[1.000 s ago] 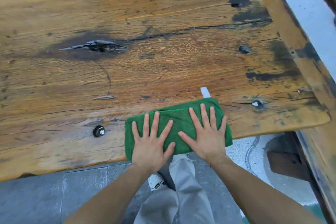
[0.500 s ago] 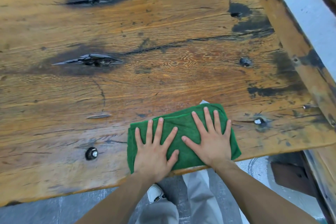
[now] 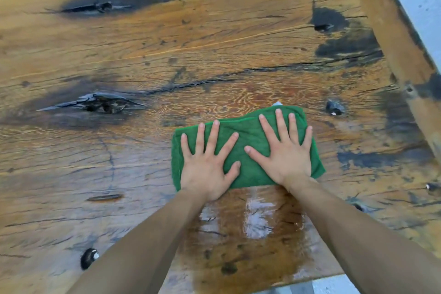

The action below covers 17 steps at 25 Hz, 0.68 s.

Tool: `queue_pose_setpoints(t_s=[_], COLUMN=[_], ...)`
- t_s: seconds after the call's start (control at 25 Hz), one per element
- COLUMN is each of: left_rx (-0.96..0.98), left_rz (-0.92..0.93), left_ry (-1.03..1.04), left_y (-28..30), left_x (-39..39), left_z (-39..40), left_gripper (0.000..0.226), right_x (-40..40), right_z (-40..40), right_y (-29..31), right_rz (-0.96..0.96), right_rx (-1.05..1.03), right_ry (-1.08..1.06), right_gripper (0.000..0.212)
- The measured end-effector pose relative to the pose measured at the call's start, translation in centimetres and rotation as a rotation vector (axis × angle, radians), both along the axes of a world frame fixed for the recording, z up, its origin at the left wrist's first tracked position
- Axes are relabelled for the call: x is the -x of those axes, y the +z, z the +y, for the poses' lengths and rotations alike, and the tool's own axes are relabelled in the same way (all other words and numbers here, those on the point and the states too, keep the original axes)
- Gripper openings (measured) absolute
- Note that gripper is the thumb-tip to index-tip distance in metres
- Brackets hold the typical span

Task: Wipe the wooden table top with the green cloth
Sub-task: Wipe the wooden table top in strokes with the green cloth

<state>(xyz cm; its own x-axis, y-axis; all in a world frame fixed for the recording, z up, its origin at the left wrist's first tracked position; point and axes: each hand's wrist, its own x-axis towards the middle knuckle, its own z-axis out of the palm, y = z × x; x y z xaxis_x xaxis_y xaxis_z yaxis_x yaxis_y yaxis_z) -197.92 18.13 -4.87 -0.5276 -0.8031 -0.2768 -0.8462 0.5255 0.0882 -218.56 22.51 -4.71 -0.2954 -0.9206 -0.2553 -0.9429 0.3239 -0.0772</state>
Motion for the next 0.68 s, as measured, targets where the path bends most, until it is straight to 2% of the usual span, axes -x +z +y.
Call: queue_pose_setpoints(t_s=[0.68], left_rx=[0.162], left_rz=[0.032], left_ry=[0.019], left_y=[-1.3], left_x=[14.6], left_z=[-29.6], left_gripper=[0.069], right_x=[14.7], right_z=[-29.1], right_y=[-0.9], right_rz=[0.022], right_rx=[0.086], right_ry=[0.036], right_gripper=[0.089])
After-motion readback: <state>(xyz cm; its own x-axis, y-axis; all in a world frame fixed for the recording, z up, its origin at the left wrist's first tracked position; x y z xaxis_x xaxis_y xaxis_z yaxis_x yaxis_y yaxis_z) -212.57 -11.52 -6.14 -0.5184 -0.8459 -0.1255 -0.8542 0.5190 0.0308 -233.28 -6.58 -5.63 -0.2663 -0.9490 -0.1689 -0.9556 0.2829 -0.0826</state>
